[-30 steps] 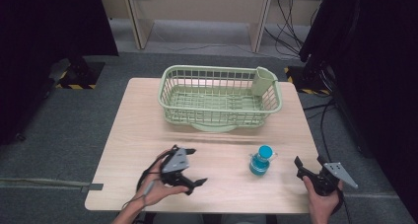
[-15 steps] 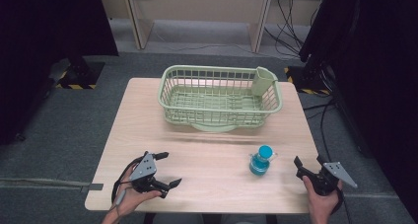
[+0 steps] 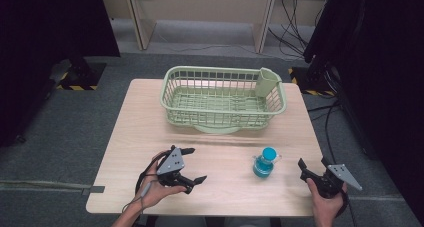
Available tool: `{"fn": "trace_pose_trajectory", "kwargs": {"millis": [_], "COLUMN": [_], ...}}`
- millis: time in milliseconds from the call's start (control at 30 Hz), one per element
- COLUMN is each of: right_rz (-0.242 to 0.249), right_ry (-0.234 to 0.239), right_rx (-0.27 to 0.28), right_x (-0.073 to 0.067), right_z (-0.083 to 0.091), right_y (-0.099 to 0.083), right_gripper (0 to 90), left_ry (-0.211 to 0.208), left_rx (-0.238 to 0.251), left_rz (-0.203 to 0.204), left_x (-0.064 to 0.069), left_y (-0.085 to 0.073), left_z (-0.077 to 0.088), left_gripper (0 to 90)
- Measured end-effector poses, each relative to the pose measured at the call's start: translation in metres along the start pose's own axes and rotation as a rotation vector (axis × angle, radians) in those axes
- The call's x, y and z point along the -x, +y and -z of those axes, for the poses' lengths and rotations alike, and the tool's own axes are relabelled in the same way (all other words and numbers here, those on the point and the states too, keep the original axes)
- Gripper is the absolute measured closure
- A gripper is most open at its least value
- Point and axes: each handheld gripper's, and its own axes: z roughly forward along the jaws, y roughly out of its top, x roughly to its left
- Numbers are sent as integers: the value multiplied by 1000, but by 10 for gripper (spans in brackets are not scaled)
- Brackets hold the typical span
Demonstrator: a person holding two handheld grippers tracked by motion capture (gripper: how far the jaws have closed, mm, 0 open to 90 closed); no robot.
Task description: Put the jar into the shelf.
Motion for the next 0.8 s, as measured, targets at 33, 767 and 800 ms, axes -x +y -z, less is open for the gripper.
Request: {"fn": "trace_pose_trajectory", "kwargs": {"millis": [33,767,800], "right_rz": [0,-7,-6], "right_ry": [0,3,3], "right_rx": [0,-4,-3], "right_x": [0,0,0], "right_z": [0,-1,-1], "right_y": [0,0,0], "right_gripper": [70,70,70], "left_ry": [-9,-120,-122], "left_rx": [-2,-36,-39], "left_rz": [-6,-58,-59], "left_x": [0,9,10], "left_y": [3,54,55], "left_z": [-5,-90,-92], "left_gripper": [50,92,101]}}
